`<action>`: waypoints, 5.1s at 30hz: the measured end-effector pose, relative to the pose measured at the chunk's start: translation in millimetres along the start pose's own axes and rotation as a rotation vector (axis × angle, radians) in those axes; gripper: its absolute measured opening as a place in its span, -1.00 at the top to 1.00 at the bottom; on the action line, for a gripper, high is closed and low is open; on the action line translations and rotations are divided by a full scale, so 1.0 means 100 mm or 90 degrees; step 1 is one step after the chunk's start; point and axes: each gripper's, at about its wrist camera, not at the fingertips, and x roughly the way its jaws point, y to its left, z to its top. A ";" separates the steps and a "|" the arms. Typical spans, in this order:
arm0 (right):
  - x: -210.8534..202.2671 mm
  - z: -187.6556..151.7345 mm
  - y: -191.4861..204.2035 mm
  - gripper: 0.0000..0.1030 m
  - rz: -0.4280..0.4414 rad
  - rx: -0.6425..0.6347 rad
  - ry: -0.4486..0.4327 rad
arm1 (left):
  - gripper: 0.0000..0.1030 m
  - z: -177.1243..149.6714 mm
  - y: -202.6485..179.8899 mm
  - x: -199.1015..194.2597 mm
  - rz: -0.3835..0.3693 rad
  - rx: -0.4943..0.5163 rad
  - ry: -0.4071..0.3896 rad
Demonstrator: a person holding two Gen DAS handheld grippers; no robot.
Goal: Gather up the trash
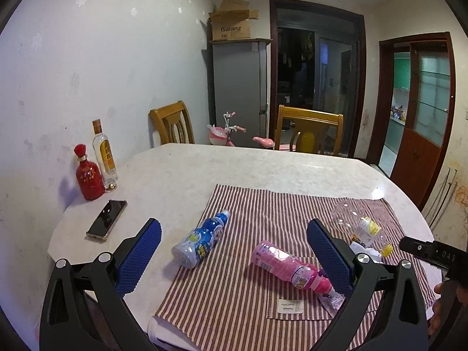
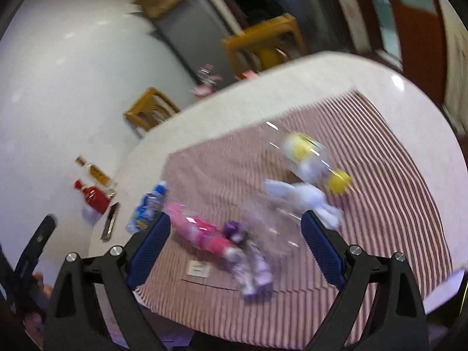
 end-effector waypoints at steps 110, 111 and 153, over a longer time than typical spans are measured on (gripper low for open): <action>-0.58 -0.21 -1.23 0.83 0.134 0.202 -0.033 | 0.59 -0.55 -0.66 1.41 -0.279 -0.005 0.257; -0.59 -0.21 -1.23 0.83 0.136 0.201 -0.033 | -0.12 -0.58 -0.65 1.40 -0.291 0.017 0.258; -0.41 -0.25 -1.07 0.83 0.164 0.187 0.001 | 0.81 -0.66 -0.20 1.64 -0.427 0.140 0.299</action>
